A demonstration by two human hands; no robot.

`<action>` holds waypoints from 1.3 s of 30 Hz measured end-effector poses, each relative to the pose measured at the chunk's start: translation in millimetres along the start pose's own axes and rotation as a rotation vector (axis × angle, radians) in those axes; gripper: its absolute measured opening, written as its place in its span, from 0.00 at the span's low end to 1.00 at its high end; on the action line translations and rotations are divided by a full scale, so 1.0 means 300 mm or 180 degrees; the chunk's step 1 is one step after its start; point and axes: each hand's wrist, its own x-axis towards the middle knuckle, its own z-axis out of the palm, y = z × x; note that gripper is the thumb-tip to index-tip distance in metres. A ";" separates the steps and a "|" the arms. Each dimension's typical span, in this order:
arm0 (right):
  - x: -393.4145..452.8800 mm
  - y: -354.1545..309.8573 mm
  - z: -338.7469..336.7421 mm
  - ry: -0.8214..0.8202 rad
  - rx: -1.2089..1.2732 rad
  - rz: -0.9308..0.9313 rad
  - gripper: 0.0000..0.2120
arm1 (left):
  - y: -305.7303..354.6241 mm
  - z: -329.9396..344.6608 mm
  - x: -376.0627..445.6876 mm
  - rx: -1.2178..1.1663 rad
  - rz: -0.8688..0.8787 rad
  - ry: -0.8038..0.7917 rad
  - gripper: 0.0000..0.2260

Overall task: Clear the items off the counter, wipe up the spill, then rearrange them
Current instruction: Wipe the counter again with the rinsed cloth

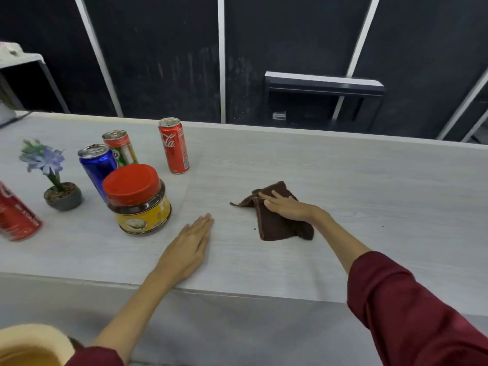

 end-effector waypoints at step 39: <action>-0.468 0.562 0.025 0.2470 0.0608 0.2665 0.24 | 0.035 0.044 0.130 0.0060 0.0286 -0.0030 0.21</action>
